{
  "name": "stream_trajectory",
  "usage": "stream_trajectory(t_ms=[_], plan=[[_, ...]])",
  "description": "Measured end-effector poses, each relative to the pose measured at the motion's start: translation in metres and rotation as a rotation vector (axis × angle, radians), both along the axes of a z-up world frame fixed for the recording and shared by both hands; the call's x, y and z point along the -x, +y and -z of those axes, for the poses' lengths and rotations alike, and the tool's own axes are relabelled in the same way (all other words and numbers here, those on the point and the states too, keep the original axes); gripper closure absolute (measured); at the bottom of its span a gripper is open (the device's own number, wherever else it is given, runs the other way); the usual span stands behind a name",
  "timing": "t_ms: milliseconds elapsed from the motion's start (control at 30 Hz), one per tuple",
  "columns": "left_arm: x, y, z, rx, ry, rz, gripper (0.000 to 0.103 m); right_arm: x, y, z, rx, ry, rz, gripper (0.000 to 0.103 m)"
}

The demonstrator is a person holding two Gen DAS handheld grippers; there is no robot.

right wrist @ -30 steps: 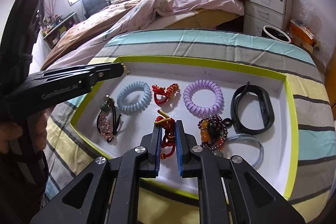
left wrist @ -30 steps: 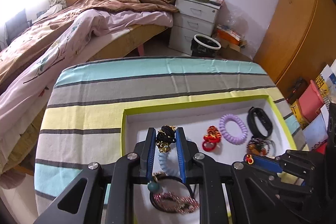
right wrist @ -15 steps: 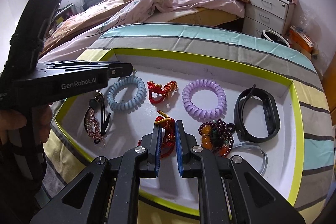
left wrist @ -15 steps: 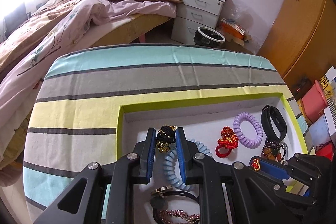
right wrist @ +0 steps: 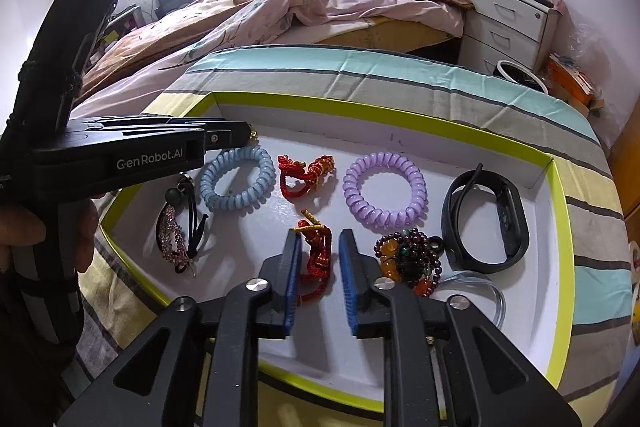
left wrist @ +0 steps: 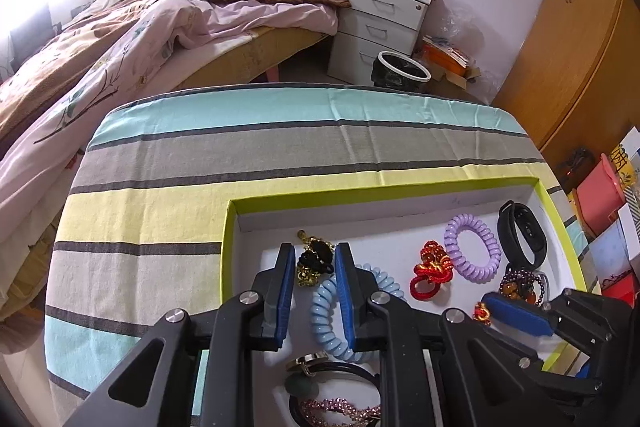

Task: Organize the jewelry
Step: 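Carry both items into the green box and open both grippers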

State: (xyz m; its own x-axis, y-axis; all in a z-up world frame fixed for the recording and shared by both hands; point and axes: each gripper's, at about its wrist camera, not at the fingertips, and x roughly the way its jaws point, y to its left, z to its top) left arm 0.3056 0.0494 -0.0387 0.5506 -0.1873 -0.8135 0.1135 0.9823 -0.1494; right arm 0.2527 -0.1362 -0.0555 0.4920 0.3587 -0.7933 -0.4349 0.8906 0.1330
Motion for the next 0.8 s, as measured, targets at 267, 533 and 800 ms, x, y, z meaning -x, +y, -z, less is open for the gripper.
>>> stream_trajectory(t_ms=[267,533,800], plan=[[0.009,0.000,-0.006,0.000,-0.009,-0.012,0.074,0.003,-0.005,-0.005,-0.018,-0.011,0.014,0.067],[0.040,-0.009,-0.029,-0.028,-0.067,-0.023,0.072,0.017,-0.017,-0.020,-0.054,-0.041,0.045,0.067],[0.094,-0.014,-0.046,-0.069,-0.124,-0.074,0.064,0.049,-0.030,-0.036,-0.016,-0.118,0.132,0.066]])
